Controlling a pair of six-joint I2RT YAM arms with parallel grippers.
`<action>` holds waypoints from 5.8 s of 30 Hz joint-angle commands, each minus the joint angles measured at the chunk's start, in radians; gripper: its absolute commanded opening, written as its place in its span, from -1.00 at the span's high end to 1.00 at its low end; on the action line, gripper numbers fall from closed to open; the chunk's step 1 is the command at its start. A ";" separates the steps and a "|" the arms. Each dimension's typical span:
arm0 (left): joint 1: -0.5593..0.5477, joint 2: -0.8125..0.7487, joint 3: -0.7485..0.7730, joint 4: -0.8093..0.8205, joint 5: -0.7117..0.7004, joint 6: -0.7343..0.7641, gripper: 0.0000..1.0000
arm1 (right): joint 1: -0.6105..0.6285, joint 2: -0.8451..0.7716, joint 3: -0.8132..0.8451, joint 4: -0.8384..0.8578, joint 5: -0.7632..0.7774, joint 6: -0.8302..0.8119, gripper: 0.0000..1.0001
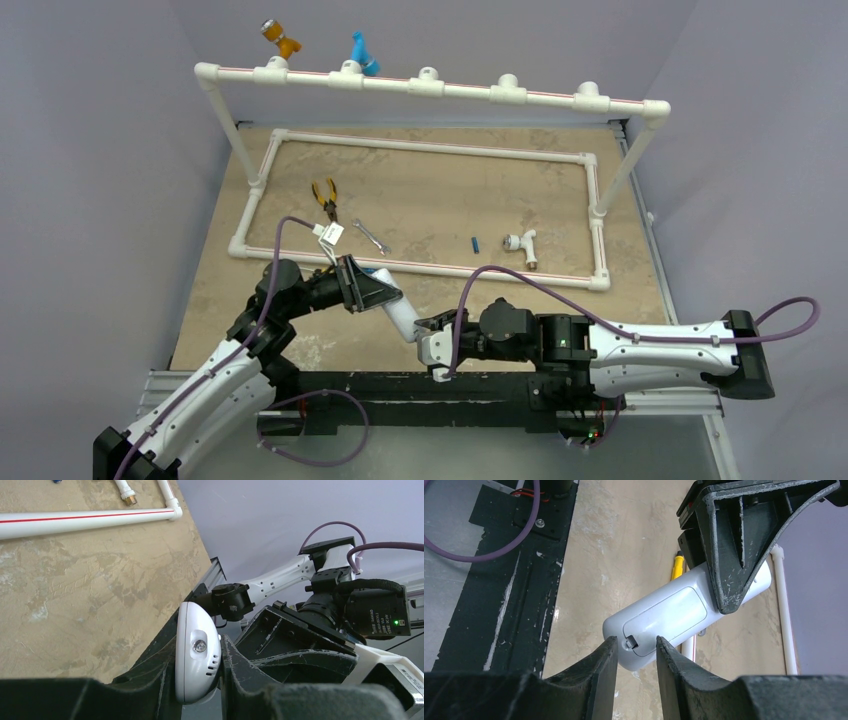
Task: Load the batteries into the remote control
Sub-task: Remove the battery cover from the remote control.
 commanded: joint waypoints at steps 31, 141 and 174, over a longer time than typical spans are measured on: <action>-0.003 0.014 0.009 0.075 0.033 -0.020 1.00 | -0.002 0.016 -0.006 0.067 0.068 -0.030 0.45; -0.004 0.110 -0.014 0.123 0.006 -0.053 1.00 | 0.084 0.153 0.177 -0.201 0.548 1.109 -0.08; -0.004 0.103 -0.008 0.101 0.009 -0.047 1.00 | 0.083 0.113 0.161 -0.152 0.505 1.006 0.43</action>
